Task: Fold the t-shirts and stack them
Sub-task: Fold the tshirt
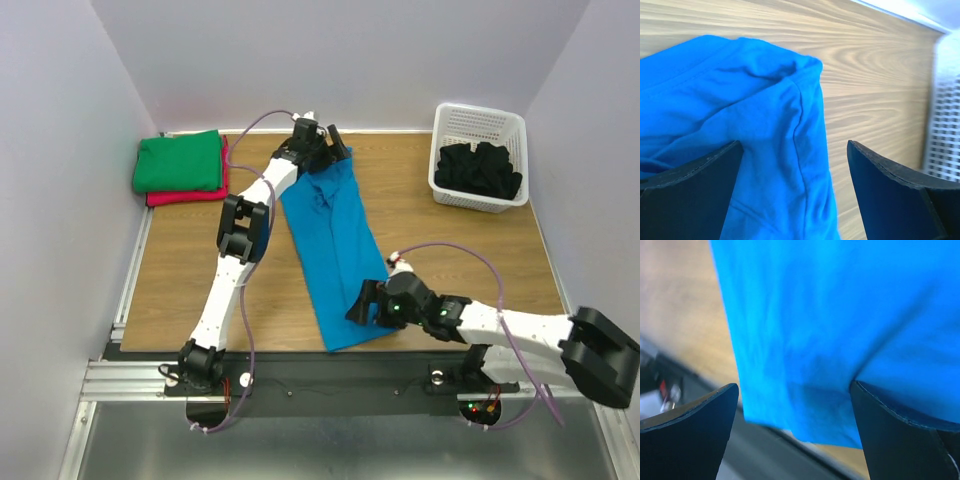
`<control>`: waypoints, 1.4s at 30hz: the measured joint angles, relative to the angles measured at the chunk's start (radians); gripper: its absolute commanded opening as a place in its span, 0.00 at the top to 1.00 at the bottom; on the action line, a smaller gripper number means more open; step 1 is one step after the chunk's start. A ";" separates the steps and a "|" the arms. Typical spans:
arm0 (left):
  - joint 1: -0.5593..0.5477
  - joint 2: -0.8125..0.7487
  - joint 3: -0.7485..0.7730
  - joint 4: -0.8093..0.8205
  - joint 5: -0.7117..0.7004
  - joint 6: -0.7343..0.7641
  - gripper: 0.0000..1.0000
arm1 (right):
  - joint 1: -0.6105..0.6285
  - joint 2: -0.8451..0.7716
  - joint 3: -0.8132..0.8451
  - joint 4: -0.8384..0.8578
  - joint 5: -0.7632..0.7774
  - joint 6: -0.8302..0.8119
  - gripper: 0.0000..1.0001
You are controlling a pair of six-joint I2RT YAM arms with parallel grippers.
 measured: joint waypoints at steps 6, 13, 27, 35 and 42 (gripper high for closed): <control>-0.050 0.041 0.019 0.095 0.034 -0.094 0.01 | 0.209 0.236 0.127 0.124 0.000 0.092 0.00; -0.059 0.055 0.027 0.125 0.001 -0.179 0.01 | 0.249 0.292 0.162 0.157 0.017 0.143 0.00; -0.061 -0.121 -0.068 0.012 -0.037 -0.113 0.01 | 0.254 0.134 0.204 0.006 0.032 0.092 0.00; -0.117 -1.065 -0.807 0.000 -0.219 -0.027 0.01 | 0.259 0.048 0.244 -0.159 0.141 0.078 0.00; -0.212 -1.795 -1.534 0.021 -0.324 -0.179 0.01 | 0.259 -0.005 0.230 -0.270 0.194 0.080 0.00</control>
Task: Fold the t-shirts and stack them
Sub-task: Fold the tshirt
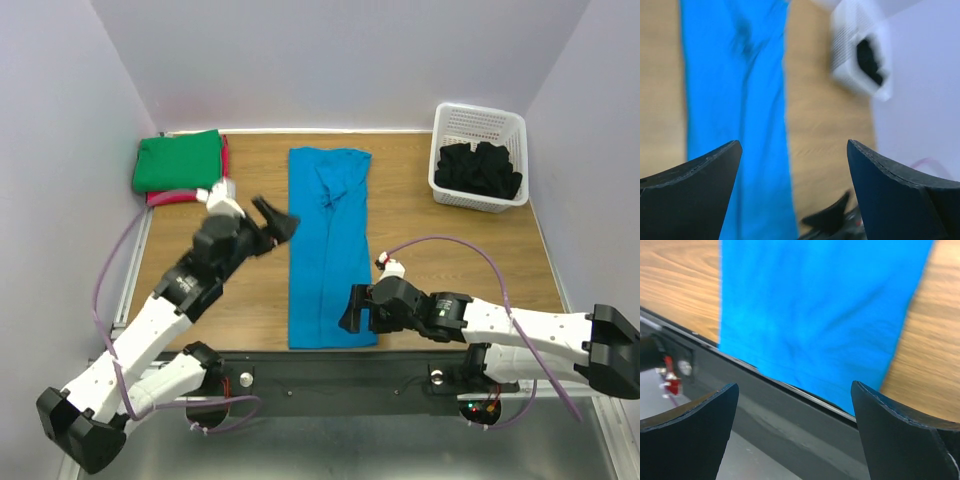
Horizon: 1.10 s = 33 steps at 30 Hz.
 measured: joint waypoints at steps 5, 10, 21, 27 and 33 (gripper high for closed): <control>-0.051 -0.068 -0.360 -0.130 0.072 -0.098 0.01 | 0.000 0.004 -0.042 -0.048 -0.025 0.011 0.00; -0.103 -0.114 -0.480 -0.241 0.196 -0.164 0.04 | 0.000 0.012 -0.081 -0.078 -0.064 0.037 0.07; -0.149 -0.068 -0.512 -0.256 0.314 -0.185 0.29 | 0.000 0.005 -0.098 -0.093 -0.077 0.093 0.24; -0.153 0.032 -0.508 -0.218 0.346 -0.172 0.40 | 0.000 0.027 -0.098 -0.092 -0.051 0.107 0.33; -0.185 0.103 -0.508 -0.162 0.375 -0.162 0.66 | 0.000 0.061 -0.098 -0.092 -0.036 0.112 0.44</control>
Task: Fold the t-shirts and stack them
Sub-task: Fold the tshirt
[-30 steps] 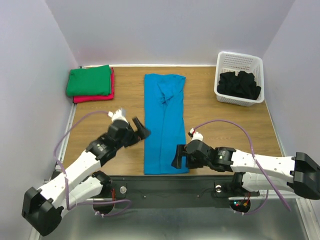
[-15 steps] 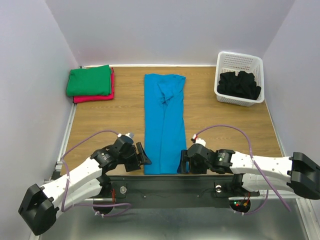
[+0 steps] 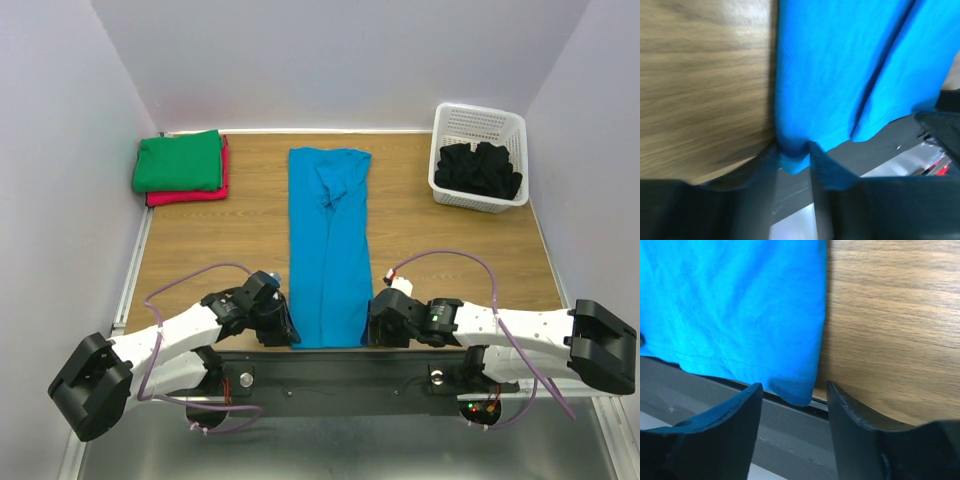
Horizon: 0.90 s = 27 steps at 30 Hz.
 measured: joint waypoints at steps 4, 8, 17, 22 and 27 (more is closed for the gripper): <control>-0.025 0.020 -0.002 0.003 0.004 0.005 0.93 | 0.000 0.000 0.000 0.000 0.016 0.005 0.61; -0.029 0.024 -0.002 0.002 0.002 0.004 1.00 | 0.000 -0.005 0.000 -0.001 0.026 0.006 0.85; -0.033 0.027 0.027 -0.027 -0.018 0.008 1.00 | 0.000 -0.031 0.000 0.000 0.034 -0.004 1.00; -0.034 0.023 0.089 -0.043 -0.043 0.008 1.00 | 0.000 -0.033 0.028 -0.009 0.064 -0.030 1.00; -0.033 0.053 0.208 -0.037 -0.107 0.019 1.00 | 0.000 -0.023 0.112 -0.009 0.144 -0.061 1.00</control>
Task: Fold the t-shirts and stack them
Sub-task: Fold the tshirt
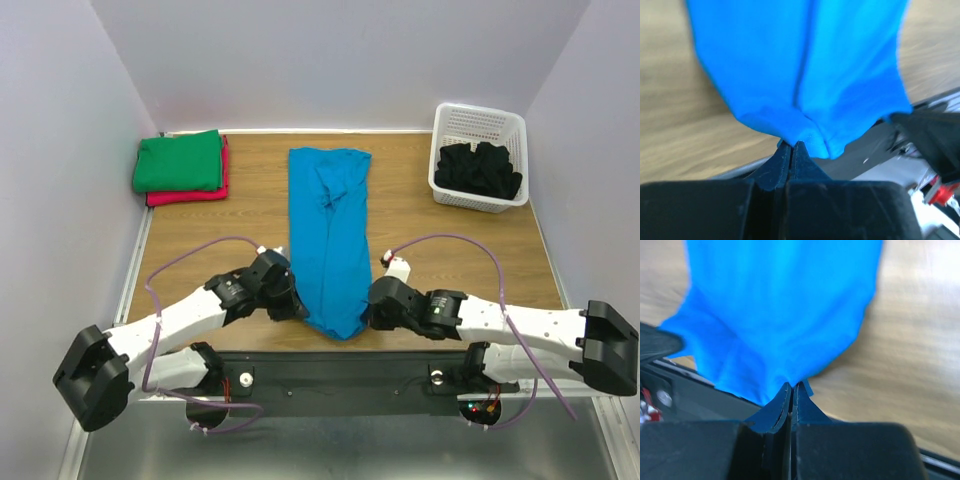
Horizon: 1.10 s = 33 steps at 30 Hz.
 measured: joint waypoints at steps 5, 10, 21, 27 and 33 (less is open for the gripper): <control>0.003 0.105 0.148 -0.003 -0.084 0.019 1.00 | -0.043 0.060 0.113 0.002 0.081 -0.056 1.00; 0.038 0.158 0.246 -0.036 -0.198 0.034 1.00 | -0.146 0.162 0.235 0.001 0.158 -0.127 1.00; 0.238 0.261 0.389 0.001 -0.271 0.126 1.00 | -0.297 0.377 0.466 0.005 0.221 -0.277 1.00; 0.299 0.410 0.463 0.037 -0.246 0.180 1.00 | -0.372 0.495 0.563 0.010 0.216 -0.338 1.00; 0.313 0.540 0.558 0.069 -0.226 0.217 1.00 | -0.417 0.598 0.627 0.016 0.206 -0.379 1.00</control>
